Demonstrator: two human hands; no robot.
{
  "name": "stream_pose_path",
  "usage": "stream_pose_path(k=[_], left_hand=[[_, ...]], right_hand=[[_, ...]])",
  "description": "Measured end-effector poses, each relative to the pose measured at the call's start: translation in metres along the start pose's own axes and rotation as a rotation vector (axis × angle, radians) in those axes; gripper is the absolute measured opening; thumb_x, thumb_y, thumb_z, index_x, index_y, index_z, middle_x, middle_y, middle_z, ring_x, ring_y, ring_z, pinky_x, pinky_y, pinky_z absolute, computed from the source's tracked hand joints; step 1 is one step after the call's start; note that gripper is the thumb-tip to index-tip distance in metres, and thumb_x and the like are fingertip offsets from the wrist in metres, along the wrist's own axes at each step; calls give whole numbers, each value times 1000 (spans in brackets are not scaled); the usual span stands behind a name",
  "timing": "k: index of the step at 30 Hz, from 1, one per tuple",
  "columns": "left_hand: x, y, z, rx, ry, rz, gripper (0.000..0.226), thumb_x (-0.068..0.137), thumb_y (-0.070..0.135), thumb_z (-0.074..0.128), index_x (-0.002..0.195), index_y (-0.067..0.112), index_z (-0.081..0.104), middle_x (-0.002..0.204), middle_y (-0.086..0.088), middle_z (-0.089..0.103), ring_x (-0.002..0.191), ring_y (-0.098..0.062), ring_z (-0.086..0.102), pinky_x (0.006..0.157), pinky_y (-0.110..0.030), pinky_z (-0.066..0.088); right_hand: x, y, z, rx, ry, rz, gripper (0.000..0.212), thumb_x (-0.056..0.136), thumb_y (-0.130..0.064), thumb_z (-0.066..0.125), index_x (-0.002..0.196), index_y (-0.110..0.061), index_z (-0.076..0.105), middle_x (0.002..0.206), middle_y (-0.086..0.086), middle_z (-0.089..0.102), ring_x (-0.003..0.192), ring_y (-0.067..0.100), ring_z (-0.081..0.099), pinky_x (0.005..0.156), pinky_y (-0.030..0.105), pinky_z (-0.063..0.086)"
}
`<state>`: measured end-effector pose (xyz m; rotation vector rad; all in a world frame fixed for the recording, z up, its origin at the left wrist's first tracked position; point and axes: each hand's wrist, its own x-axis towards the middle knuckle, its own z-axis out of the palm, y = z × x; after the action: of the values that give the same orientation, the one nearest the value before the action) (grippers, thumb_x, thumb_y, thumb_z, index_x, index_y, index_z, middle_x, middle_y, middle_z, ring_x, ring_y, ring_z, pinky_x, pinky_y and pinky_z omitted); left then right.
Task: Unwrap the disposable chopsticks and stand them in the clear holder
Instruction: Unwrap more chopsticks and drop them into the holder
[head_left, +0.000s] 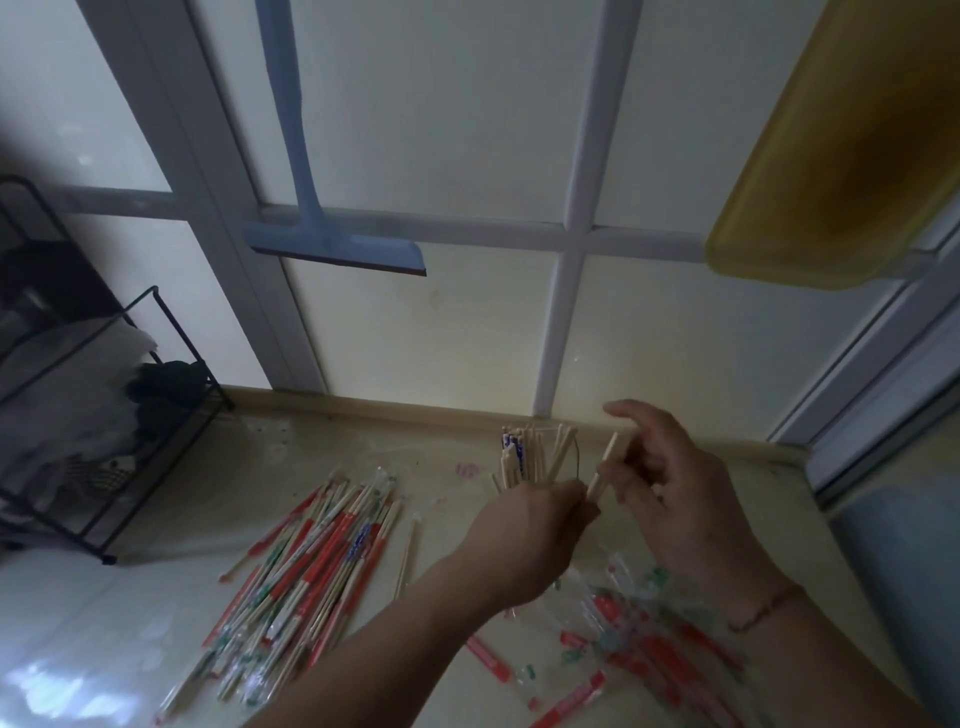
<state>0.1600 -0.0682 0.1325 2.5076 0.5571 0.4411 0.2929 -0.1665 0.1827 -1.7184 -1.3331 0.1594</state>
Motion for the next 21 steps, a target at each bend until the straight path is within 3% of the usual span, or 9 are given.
stream_pose_path(k=[3,7,10,13,16,21], left_hand=[[3,-11,-7,-95,120,-109,30,101,31,46,128,24,56,114,4,65,82,-10,64,77,-33,57],[-4,-32,-11,-130,283,-200,22,97,24,52,115,23,65,104,10,65,66,-2,58,66,-24,54],[-9,-42,-6,-41,252,-147,19,97,26,53,109,24,68,98,12,64,68,5,50,65,-16,48],[-9,-50,-3,-77,227,-145,19,97,26,53,106,22,69,96,11,65,70,4,50,68,-19,50],[-10,-59,2,-151,255,-177,22,94,30,52,104,24,70,94,13,65,72,-4,56,68,-28,53],[-24,-66,5,-351,474,-111,17,91,15,56,96,19,72,81,15,62,64,-12,58,59,-21,49]], right_hand=[[24,9,-4,-51,77,-45,41,87,-8,67,120,-29,53,81,-7,67,71,2,67,68,7,52],[51,31,12,-152,70,-14,35,88,-6,66,120,-14,53,78,-2,63,70,13,65,63,5,47],[53,54,36,-309,-47,25,34,88,-20,67,118,-20,51,82,-2,65,71,16,62,57,18,46],[45,74,54,-448,-62,14,25,84,-27,72,105,-24,59,85,-7,59,76,12,56,57,11,30],[40,89,64,-514,-51,-75,23,76,-22,79,96,-22,66,91,-5,64,89,17,58,67,20,41],[40,101,68,-545,-2,-27,36,78,-22,77,113,-16,67,112,3,63,104,25,58,80,33,52]])
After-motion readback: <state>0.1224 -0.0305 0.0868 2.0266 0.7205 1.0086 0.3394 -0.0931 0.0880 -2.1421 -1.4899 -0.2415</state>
